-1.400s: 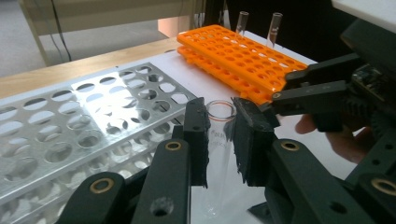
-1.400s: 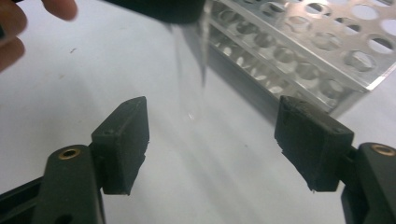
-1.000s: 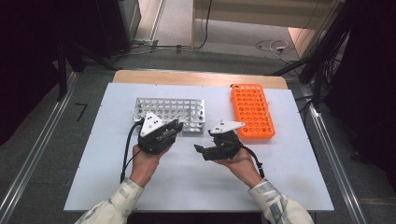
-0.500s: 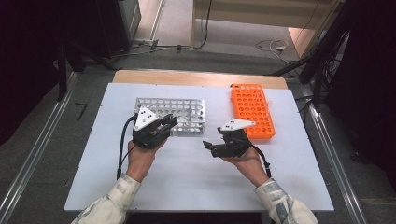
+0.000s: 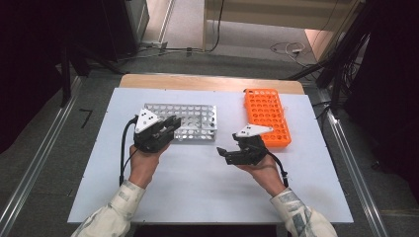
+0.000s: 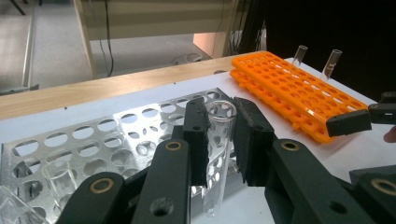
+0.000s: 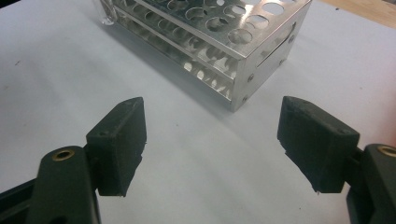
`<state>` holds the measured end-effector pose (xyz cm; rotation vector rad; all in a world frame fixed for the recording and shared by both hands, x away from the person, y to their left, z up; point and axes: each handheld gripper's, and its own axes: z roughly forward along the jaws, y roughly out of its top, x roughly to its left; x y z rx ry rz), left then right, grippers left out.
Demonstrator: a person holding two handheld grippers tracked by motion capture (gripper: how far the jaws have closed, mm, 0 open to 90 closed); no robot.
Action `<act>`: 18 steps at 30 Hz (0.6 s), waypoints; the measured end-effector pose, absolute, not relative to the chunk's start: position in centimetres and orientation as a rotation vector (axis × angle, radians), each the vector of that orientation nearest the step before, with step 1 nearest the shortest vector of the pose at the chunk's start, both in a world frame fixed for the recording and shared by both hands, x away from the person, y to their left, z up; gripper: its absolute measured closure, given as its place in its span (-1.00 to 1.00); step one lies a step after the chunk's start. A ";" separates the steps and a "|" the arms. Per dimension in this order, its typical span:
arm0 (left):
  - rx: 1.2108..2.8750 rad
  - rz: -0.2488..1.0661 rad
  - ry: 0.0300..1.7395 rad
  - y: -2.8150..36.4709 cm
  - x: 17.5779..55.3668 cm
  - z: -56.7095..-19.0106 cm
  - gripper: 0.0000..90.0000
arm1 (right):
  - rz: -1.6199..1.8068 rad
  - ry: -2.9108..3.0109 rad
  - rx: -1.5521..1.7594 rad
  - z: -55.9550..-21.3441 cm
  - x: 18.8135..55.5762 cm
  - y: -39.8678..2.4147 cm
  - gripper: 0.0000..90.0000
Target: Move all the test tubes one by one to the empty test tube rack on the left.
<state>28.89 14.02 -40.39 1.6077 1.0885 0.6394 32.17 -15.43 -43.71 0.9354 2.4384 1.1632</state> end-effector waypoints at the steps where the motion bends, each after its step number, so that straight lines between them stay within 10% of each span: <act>1: 1.608 0.642 1.089 14.1 29.0 -40.3 0.68 | 1.164 2.438 0.934 -43.7 32.2 -15.4 -0.50; 18: 1.581 0.708 1.144 15.8 30.4 -39.7 0.68 | 1.168 2.436 0.936 -43.7 32.2 -15.5 -0.50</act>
